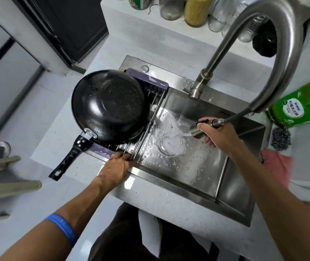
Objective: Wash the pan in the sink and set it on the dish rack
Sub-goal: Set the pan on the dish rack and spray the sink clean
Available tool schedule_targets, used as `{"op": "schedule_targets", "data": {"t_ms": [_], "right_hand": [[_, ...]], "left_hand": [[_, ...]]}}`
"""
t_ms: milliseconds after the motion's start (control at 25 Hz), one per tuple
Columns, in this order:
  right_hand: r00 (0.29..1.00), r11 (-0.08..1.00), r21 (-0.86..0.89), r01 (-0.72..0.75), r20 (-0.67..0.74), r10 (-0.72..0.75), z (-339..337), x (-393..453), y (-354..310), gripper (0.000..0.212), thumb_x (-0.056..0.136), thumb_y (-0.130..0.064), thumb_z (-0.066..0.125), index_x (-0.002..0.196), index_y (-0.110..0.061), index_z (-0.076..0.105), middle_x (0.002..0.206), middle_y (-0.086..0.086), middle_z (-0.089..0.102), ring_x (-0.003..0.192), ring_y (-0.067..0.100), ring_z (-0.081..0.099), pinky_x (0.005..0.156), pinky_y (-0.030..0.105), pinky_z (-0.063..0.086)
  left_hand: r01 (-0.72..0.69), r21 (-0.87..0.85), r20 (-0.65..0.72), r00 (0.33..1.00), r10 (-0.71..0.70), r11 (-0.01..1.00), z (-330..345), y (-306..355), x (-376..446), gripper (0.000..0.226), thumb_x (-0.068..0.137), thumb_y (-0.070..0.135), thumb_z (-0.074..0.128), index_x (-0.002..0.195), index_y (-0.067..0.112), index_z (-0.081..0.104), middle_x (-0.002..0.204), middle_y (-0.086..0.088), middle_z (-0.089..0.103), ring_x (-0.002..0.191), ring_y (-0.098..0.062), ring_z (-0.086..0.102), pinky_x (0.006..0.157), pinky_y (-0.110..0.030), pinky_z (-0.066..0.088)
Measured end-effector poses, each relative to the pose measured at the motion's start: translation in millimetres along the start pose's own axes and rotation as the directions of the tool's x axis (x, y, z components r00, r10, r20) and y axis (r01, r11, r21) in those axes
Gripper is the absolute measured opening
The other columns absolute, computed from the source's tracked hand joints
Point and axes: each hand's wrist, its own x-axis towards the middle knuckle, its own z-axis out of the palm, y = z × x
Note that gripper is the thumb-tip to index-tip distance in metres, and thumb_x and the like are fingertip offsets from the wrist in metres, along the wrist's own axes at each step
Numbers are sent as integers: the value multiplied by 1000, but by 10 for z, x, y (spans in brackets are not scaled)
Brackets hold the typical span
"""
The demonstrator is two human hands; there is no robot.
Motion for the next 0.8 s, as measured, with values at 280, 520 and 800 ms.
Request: {"op": "schedule_targets", "data": {"t_ms": [280,520,800], "right_hand": [[1000,999,-34,26,-8,-26,-9,34,-1,8,94,-26,65,89,-29,71,56,-6,67,51,8,58,47,21,48],[999,1000,7,7,-33,-7,15,69,34,8,91,-29,67,92,-24,73,62,3,67,49,9,57,44,19,44],[1000,1000,-27,-4,-27,3,31,61,25,13,91,-30,66,92,-19,73,60,3,66,48,9,58,47,24,46]], "left_hand": [[6,-28,41,999,-5,1000,-135,12,10,44,98,18,41,138,37,49,145,0,44,132,-24,35,106,-29,32],[20,-48,63,998,-17,999,-129,-3,21,42,99,19,43,135,38,53,142,0,47,131,-23,37,105,-31,36],[42,-62,90,995,-36,997,-119,-2,37,42,99,19,43,134,39,54,141,1,48,130,-23,37,103,-34,41]]}}
